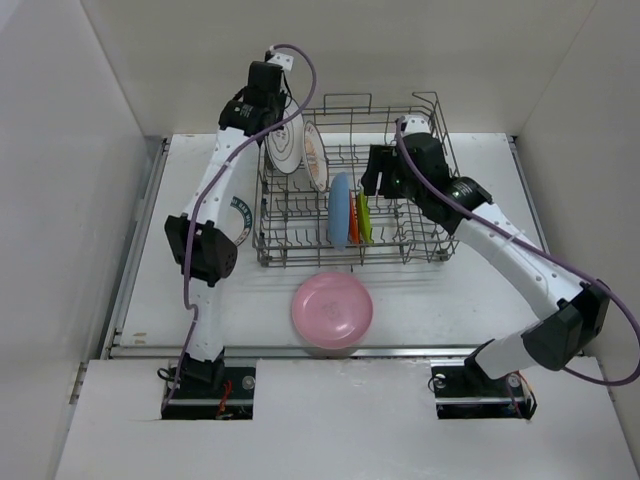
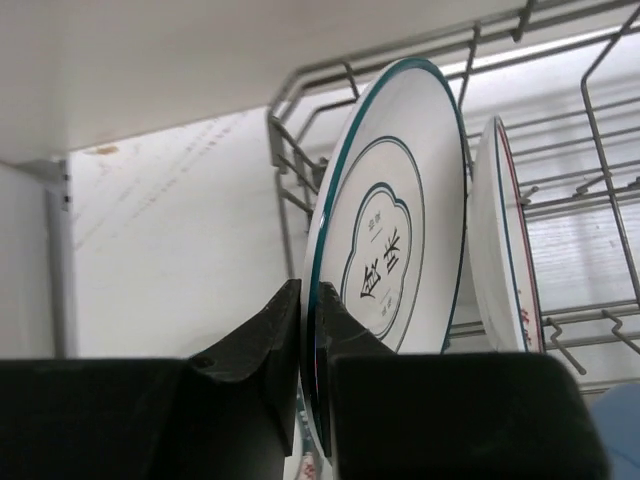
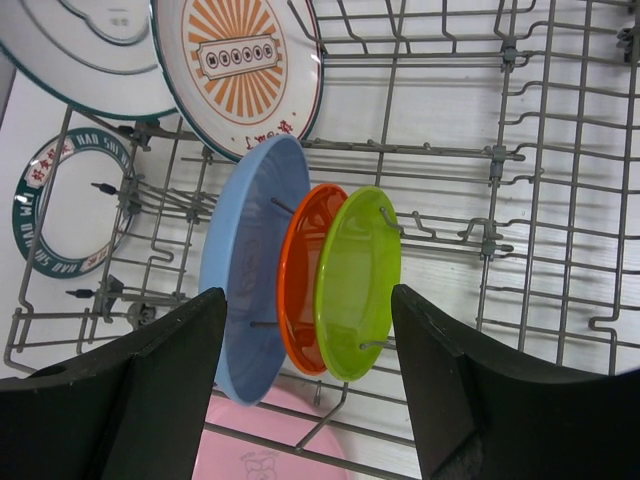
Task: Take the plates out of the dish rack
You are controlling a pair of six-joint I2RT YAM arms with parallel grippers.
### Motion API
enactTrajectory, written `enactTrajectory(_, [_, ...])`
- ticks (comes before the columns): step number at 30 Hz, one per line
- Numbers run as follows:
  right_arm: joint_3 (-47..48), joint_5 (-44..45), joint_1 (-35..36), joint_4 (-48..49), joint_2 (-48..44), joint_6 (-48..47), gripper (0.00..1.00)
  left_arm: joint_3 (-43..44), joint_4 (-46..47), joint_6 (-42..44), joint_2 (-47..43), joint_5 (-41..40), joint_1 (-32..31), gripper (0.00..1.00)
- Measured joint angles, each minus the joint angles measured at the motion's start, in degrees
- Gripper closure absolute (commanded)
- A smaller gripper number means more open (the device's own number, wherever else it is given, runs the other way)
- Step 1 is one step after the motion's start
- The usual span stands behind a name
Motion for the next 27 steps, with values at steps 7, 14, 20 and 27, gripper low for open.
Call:
enactTrajectory(7, [0.00,0.31,0.00,-0.02,-1.05,0.02,0.28,0.48,1.25,2.38,-4.39,-2.56,-0.04,1.00])
enactTrajectory(14, [-0.26,0.42,0.00,0.09,-2.03,0.02,0.28,3.72,1.03,2.21,-4.81,-4.39,1.64,1.00])
enactTrajectory(20, [-1.07,-0.28,0.00,0.35,-2.56,0.04,0.29,6.51,1.01,-0.35,-5.90,-4.90,9.79,1.00])
enactTrajectory(27, [-1.05,-3.26,0.00,1.07,-1.51,0.04,0.30,-2.54,-1.05,-6.12,-12.02,8.96,25.57,1.00])
